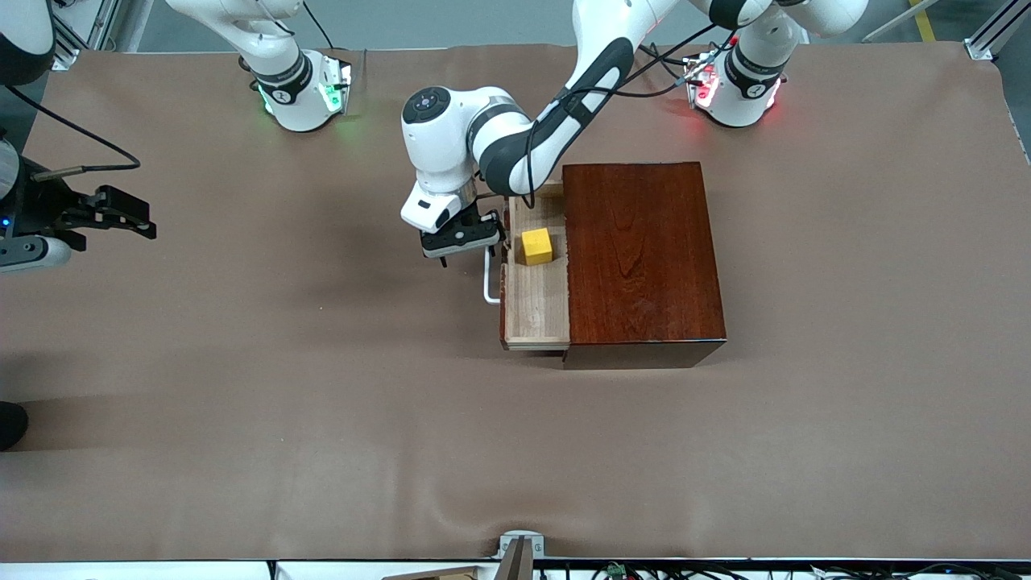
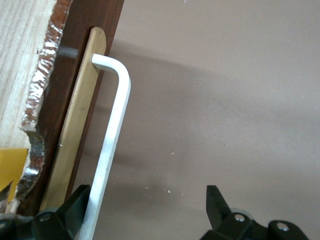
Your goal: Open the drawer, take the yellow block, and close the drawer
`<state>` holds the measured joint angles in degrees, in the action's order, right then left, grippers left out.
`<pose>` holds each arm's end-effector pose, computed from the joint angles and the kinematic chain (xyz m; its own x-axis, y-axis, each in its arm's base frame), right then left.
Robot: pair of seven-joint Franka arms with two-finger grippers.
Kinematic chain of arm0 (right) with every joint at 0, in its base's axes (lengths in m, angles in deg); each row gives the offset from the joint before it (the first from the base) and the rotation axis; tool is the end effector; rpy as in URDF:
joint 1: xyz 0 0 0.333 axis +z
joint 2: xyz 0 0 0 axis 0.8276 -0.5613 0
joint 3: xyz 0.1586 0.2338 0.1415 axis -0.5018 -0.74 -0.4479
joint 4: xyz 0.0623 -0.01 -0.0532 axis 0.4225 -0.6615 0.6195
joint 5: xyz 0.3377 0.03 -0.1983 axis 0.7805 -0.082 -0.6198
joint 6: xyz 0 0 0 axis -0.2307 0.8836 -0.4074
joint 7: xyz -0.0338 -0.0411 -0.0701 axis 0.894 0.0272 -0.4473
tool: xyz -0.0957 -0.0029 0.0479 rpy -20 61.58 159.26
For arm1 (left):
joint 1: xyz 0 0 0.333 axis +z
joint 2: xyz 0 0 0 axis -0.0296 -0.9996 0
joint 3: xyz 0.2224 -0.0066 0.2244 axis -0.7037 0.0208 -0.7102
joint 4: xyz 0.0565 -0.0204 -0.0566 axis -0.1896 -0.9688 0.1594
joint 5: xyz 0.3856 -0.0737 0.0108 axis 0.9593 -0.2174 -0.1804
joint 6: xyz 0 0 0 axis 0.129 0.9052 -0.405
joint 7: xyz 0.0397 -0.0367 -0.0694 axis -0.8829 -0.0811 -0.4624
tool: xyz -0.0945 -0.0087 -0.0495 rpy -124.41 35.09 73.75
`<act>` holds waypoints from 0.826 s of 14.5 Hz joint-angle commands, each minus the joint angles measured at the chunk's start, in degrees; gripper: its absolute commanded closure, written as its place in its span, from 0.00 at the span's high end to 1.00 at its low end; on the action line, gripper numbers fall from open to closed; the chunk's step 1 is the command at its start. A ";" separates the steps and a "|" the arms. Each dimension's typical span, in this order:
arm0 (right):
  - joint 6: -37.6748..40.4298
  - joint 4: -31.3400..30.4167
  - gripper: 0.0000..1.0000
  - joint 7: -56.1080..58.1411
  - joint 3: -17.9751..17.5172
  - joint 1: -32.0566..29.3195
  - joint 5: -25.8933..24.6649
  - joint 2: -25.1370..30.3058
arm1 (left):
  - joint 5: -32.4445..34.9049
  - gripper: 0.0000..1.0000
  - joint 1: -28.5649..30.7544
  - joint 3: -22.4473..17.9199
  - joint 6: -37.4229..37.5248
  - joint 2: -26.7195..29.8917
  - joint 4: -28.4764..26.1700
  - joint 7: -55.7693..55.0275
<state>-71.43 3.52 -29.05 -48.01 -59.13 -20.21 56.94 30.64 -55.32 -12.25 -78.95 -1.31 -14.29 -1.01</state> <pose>0.5795 0.0077 0.6069 0.9828 0.1646 -0.0834 0.1624 -0.9862 -0.0322 0.4177 -0.6354 0.2933 0.9482 0.2124 0.2362 0.2183 -0.9759 0.0013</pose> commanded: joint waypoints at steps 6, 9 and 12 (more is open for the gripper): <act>1.00 1.24 1.00 -6.08 -0.60 0.11 0.14 -0.49 | -2.21 1.00 0.32 1.18 4.51 -2.63 5.53 21.85; 1.00 1.24 1.00 -6.16 -0.60 0.11 0.22 -0.49 | -2.12 1.00 0.50 0.31 7.84 -1.58 5.44 27.56; 1.00 1.24 1.00 -6.16 -0.60 0.11 0.22 -0.49 | -2.21 1.00 0.59 -0.48 9.35 -0.52 5.44 31.09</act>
<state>-71.24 3.54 -34.00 -48.40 -59.03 -20.12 56.93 28.90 -55.23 -12.08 -72.84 -1.45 -11.81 22.35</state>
